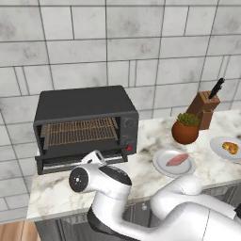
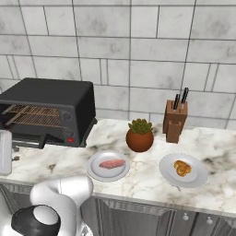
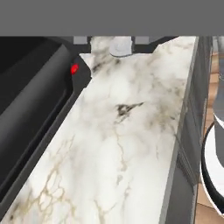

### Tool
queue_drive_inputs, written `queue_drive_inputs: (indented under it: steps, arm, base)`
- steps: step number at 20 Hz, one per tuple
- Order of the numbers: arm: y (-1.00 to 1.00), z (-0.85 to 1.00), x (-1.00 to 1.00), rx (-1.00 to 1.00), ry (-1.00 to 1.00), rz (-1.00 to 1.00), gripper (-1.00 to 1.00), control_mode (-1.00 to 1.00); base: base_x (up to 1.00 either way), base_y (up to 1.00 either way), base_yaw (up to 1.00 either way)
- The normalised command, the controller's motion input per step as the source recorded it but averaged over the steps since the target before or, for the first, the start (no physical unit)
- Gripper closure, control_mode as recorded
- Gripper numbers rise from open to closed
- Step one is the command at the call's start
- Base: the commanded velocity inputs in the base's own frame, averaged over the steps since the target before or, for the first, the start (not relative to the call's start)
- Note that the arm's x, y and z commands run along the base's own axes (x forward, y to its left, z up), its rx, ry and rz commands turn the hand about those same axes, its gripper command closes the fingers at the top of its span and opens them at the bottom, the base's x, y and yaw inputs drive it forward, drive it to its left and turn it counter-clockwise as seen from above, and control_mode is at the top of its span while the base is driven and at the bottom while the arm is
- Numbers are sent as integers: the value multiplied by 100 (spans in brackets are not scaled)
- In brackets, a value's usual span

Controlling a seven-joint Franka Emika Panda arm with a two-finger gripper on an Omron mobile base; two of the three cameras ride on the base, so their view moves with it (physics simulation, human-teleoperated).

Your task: Open the toaster oven door. Place the bread on the bottom rack in the toaster oven and place the steak on the top rack.

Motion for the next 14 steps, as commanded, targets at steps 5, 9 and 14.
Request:
queue_drive_inputs:
  steps: [5,9,14]
  arm:
    - [38,100,-35,-16,0,19,-100,-100]
    - [75,100,66,-6,0,13,-100,-100]
    - [55,80,85,-11,18,0,-100,-100]
  base:
    - [0,0,0]
    - [0,0,0]
    - [0,0,0]
